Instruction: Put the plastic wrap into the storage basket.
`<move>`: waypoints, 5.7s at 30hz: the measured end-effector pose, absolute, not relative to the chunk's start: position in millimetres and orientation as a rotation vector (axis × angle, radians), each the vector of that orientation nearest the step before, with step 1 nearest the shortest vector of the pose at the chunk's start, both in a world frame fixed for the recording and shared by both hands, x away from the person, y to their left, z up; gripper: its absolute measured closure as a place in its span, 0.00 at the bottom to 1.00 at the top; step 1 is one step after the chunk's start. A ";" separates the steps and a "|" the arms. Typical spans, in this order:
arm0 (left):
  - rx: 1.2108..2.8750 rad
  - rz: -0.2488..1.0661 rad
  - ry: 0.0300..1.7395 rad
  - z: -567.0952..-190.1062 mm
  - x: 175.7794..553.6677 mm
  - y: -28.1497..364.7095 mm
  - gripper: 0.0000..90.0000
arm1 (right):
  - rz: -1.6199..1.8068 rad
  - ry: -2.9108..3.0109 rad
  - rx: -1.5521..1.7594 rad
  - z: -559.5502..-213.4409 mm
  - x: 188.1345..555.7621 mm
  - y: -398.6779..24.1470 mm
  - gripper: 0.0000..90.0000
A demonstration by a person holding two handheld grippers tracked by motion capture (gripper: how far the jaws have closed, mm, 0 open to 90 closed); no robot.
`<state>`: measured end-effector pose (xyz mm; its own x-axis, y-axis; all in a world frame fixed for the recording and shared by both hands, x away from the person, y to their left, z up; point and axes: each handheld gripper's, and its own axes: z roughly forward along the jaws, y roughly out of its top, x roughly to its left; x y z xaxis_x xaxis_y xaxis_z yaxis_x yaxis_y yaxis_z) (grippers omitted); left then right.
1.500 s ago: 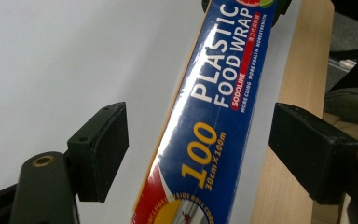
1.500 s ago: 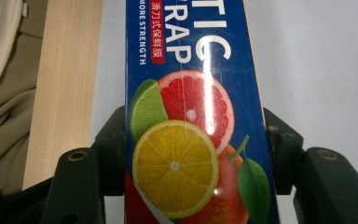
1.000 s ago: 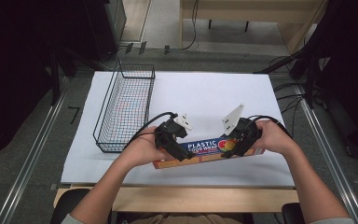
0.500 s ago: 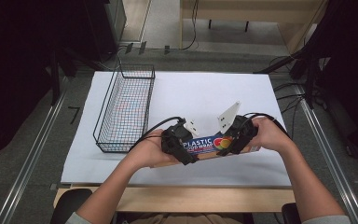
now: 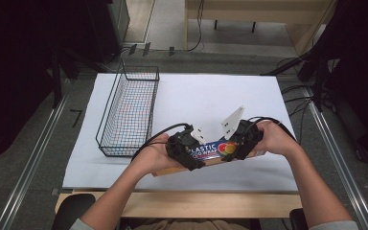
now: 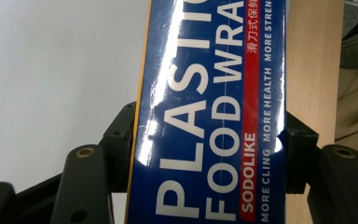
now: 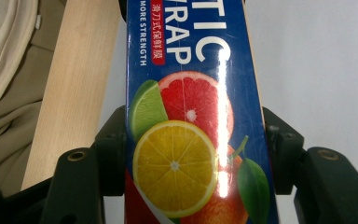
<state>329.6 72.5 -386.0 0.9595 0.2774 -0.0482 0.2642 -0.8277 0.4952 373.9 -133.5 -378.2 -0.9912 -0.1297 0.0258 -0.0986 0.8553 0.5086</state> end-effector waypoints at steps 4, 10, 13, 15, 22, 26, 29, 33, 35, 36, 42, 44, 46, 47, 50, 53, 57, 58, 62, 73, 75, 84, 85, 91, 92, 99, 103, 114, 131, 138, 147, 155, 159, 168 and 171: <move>2.599 0.016 0.390 -386.1 328.7 72.6 0.45 | -0.799 -2.947 0.170 -380.9 374.0 -132.8 0.45; 2.604 0.029 0.397 -383.3 326.0 72.5 0.45 | -0.819 -2.933 0.177 -382.0 374.6 -133.1 0.44; 2.609 0.041 0.400 -383.5 325.0 72.1 0.45 | -0.806 -2.938 0.170 -383.2 374.2 -132.0 0.43; 2.611 0.037 0.399 -382.8 325.3 72.8 0.45 | -0.806 -2.941 0.170 -383.8 374.6 -131.2 0.42; 2.594 0.023 0.411 -380.1 326.6 75.2 0.45 | -0.849 -2.913 0.149 -380.7 375.5 -131.2 0.32; 2.589 0.017 0.417 -379.5 326.1 75.7 0.45 | -0.847 -2.940 0.145 -379.9 374.4 -132.4 0.28; 2.588 0.022 0.413 -379.3 325.1 75.9 0.45 | -0.873 -2.938 0.136 -376.8 375.1 -135.5 0.27; 2.590 0.011 0.423 -378.4 326.2 77.6 0.45 | -0.901 -2.936 0.113 -371.0 376.5 -142.0 0.27; 2.587 0.012 0.437 -377.8 327.3 78.7 0.45 | -0.926 -2.934 0.114 -367.9 377.1 -145.1 0.27; 2.580 0.014 0.450 -377.8 327.3 79.0 0.45 | -0.933 -2.930 0.103 -366.6 377.2 -146.4 0.27; 2.576 0.015 0.475 -375.8 329.9 82.7 0.45 | -0.985 -2.946 0.057 -359.6 379.3 -156.7 0.27; 2.567 0.014 0.495 -375.1 330.6 84.0 0.45 | -1.004 -2.946 0.033 -356.1 380.0 -161.6 0.27; 2.561 0.008 0.507 -374.4 331.4 85.3 0.45 | -1.028 -2.958 0.012 -352.8 380.7 -166.4 0.27; 2.564 0.005 0.512 -374.0 332.1 85.9 0.45 | -1.039 -2.960 0.001 -350.8 380.9 -169.1 0.27; 2.569 0.013 0.524 -374.4 332.1 86.7 0.45 | -1.087 -2.965 -0.037 -343.8 382.4 -178.0 0.27; 2.563 0.018 0.545 -372.9 333.3 88.3 0.45 | -1.107 -2.974 -0.073 -338.0 383.0 -186.9 0.27; 2.558 0.024 0.569 -370.8 336.9 93.5 0.45 | -1.128 -2.994 -0.100 -334.7 380.8 -195.6 0.27; 2.553 0.027 0.587 -370.6 337.6 94.9 0.45 | -1.144 -3.002 -0.106 -334.1 379.5 -197.1 0.27; 2.522 0.039 0.654 -366.1 340.9 101.3 0.45 | -1.150 -3.002 -0.128 -333.9 376.2 -201.2 0.27; 2.490 0.073 0.740 -353.9 347.6 116.3 0.45 | -1.185 -3.025 -0.224 -352.2 369.0 -208.3 0.26; 2.480 0.071 0.758 -351.1 349.1 118.2 0.45 | -1.173 -3.034 -0.265 -358.9 367.8 -206.9 0.26; 2.440 0.104 0.820 -340.0 353.5 125.6 0.45 | -1.126 -3.056 -0.399 -390.7 362.1 -193.8 0.26; 2.443 0.109 0.820 -338.5 354.1 126.9 0.45 | -1.116 -3.060 -0.399 -393.3 361.5 -192.7 0.26; 2.423 0.123 0.852 -333.5 356.5 134.5 0.45 | -1.134 -3.064 -0.465 -403.1 359.9 -187.7 0.26; 2.418 0.132 0.861 -333.0 356.6 135.7 0.45 | -1.138 -3.069 -0.472 -404.7 360.1 -186.6 0.26; 2.397 0.146 0.884 -329.0 359.0 146.8 0.45 | -1.110 -3.082 -0.493 -416.2 360.5 -179.9 0.26; 2.394 0.156 0.899 -328.6 359.7 151.6 0.45 | -1.110 -3.064 -0.526 -422.9 362.3 -179.3 0.26; 2.353 0.197 1.009 -324.2 364.4 174.6 0.45 | -1.047 -3.072 -0.560 -437.8 364.1 -175.0 0.26; 2.248 0.225 1.195 -320.8 377.6 211.0 0.45 | -1.056 -3.047 -0.599 -441.7 368.1 -173.7 0.26; 2.215 0.238 1.270 -323.0 390.4 218.8 0.45 | -1.063 -3.046 -0.628 -441.3 370.1 -176.7 0.26; 2.173 0.278 1.333 -323.1 406.3 229.5 0.45 | -1.045 -3.071 -0.619 -441.4 368.6 -179.1 0.26; 2.109 0.341 1.507 -323.6 424.0 238.3 0.45 | -1.047 -3.069 -0.618 -441.3 368.5 -180.9 0.26; 2.084 0.389 1.570 -323.9 431.6 239.5 0.45 | -1.041 -3.076 -0.616 -441.8 368.3 -180.7 0.26; 2.022 0.414 1.679 -329.1 447.2 250.1 0.45 | -1.059 -3.073 -0.614 -439.7 366.9 -182.3 0.26; 2.010 0.418 1.704 -332.9 451.2 250.4 0.45 | -1.054 -3.071 -0.626 -439.7 366.7 -182.4 0.26</move>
